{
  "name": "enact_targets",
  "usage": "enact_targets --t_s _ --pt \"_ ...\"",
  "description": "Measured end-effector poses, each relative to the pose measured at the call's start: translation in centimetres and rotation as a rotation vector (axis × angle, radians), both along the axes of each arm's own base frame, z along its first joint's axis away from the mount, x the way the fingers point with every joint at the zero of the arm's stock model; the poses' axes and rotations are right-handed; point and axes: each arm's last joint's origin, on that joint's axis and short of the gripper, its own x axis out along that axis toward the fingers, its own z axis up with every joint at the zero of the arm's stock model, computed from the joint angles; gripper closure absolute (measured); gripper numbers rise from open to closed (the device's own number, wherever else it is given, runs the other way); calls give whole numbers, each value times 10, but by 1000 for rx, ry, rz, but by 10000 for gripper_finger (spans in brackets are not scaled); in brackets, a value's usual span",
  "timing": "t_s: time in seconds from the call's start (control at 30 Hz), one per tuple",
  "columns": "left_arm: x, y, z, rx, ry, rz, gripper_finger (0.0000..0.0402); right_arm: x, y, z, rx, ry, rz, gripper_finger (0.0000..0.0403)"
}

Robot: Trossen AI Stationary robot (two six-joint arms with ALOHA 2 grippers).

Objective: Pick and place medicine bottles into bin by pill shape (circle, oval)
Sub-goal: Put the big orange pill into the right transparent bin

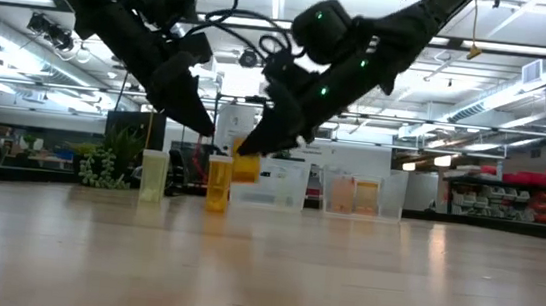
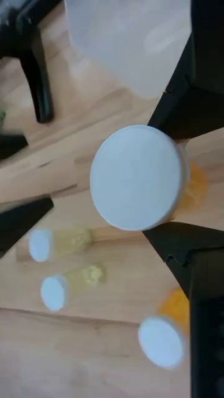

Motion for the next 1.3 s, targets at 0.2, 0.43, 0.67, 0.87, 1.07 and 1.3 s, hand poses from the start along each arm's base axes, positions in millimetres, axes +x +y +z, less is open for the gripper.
enact_targets --t_s 0.2,0.43,0.67,0.87,1.07,1.3 --pt "0 -1 0 -2 5 -1 213 -12 -1 28 -15 -5 -3 199" --pt "0 -1 -1 3 14 -8 223 -25 -8 46 -32 5 -24 200" --pt "-2 -1 -3 1 38 -11 224 -46 -18 50 -45 -29 -61 200" --pt "-2 -1 -2 2 35 -12 227 -68 -23 55 -65 -73 -110 199" --pt "-1 -1 -2 3 32 -11 229 -93 -35 54 -91 -69 -203 198" --pt "-2 -1 -2 3 34 -11 229 -119 -56 44 -102 -33 -338 197"
